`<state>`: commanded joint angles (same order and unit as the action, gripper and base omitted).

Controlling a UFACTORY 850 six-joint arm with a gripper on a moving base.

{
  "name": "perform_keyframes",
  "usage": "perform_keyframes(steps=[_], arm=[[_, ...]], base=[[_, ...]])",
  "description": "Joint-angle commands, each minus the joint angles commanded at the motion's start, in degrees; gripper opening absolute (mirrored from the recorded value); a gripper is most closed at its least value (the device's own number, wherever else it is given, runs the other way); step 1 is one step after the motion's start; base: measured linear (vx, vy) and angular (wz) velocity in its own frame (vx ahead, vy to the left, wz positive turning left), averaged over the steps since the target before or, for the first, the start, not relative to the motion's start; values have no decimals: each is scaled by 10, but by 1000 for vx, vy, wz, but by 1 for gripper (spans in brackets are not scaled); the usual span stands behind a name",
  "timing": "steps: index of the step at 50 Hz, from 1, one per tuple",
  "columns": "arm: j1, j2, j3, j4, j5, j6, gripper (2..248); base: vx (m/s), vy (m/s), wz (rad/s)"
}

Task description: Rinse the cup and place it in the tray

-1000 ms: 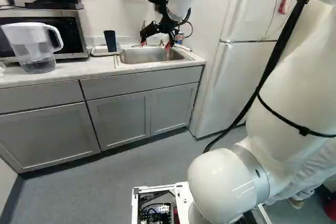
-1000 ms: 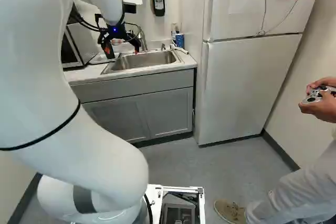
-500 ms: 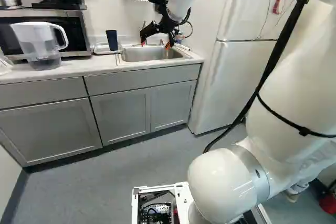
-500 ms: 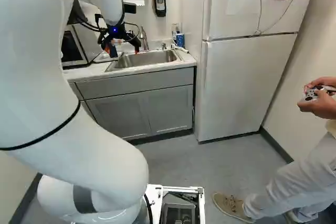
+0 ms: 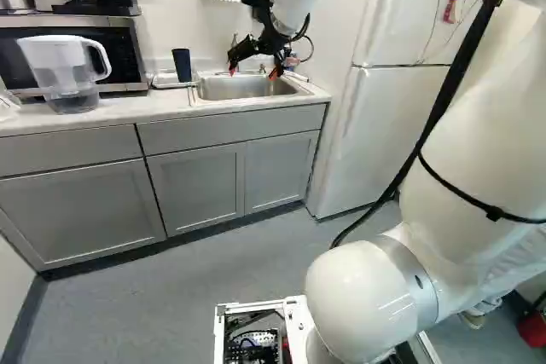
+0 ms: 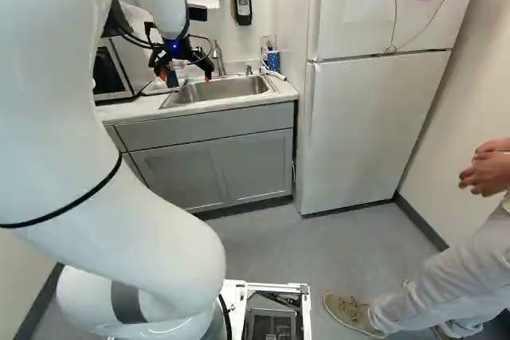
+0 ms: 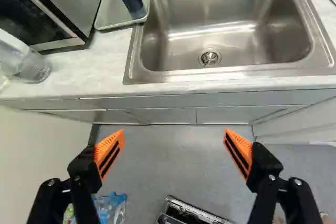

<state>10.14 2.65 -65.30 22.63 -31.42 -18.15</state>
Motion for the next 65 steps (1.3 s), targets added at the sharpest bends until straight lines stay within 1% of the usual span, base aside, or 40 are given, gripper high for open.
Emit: perform_keyframes(steps=[16, 33, 47, 65], arm=[[-3, 4, 17, -6, 22, 5, 247], [-8, 10, 47, -18, 64, 14, 247], [-14, 18, 83, -31, 112, 25, 247], [-24, 32, 143, -54, 194, 43, 247]], base=[[0, 0, 0], [0, 0, 0], [0, 0, 0], [0, 0, 0]])
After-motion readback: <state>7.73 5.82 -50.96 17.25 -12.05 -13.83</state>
